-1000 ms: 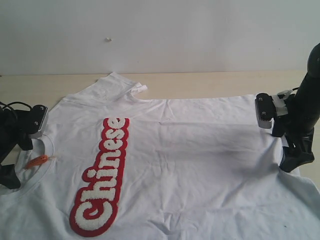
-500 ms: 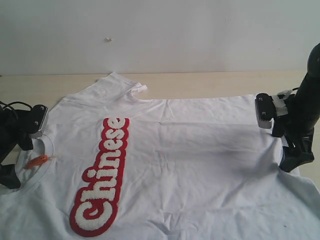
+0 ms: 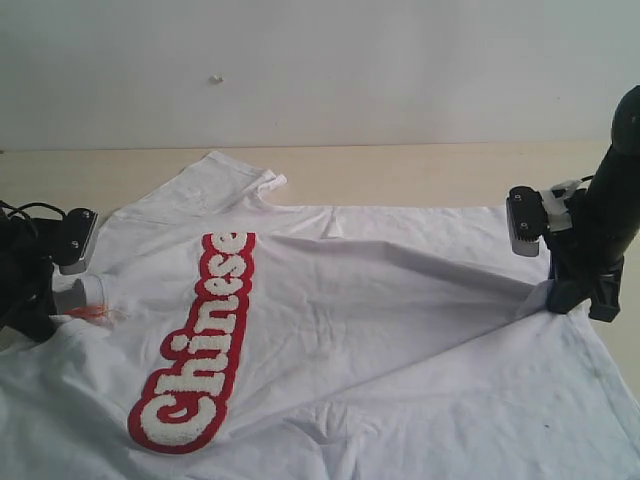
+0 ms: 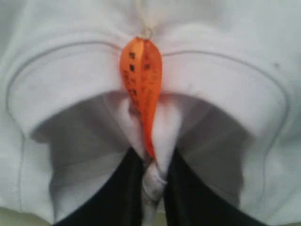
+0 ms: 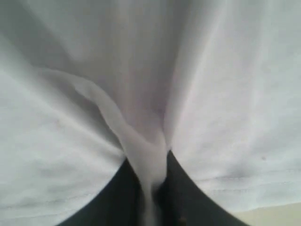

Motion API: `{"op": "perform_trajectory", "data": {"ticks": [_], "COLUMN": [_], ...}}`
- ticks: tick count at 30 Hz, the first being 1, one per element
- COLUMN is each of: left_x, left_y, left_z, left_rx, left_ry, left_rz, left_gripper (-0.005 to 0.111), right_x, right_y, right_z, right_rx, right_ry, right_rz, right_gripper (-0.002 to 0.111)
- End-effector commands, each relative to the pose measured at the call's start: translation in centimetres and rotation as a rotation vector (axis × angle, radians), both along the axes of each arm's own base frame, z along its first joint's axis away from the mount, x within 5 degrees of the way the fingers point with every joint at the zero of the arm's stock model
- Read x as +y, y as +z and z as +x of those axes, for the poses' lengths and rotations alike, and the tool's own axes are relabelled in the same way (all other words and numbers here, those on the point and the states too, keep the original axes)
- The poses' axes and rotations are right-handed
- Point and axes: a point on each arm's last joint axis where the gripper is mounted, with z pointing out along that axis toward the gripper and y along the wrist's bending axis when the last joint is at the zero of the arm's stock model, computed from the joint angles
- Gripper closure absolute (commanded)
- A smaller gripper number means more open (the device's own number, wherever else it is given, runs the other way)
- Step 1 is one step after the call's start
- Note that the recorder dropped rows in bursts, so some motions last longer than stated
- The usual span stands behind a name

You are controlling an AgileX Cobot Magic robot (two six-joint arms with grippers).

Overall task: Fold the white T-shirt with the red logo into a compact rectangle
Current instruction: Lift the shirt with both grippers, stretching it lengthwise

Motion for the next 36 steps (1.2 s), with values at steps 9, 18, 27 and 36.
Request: {"op": "perform_trajectory", "data": {"ticks": [9, 18, 27, 36], "left_x": [1.0, 0.7, 0.6, 1.3], "left_y": [-0.4, 5.4, 11.8, 19.2], "left_z": [-0.3, -0.2, -1.8, -5.7], "left_rx": [0.003, -0.190, -0.345, -0.523], "left_ry": [-0.093, -0.044, 0.056, 0.194], "left_rz": [0.099, 0.063, 0.037, 0.068], "left_gripper": [0.106, 0.107, 0.107, 0.107], "right_x": [-0.2, 0.1, 0.8, 2.2], "right_y": [-0.1, 4.6, 10.2, 18.2], "right_z": [-0.4, -0.6, -1.9, -5.3], "right_rx": [0.029, -0.082, -0.184, -0.368], "right_ry": [-0.031, -0.051, -0.065, -0.119], "right_rz": [-0.020, -0.009, 0.033, 0.109], "right_gripper": [0.108, 0.108, 0.108, 0.108]}}
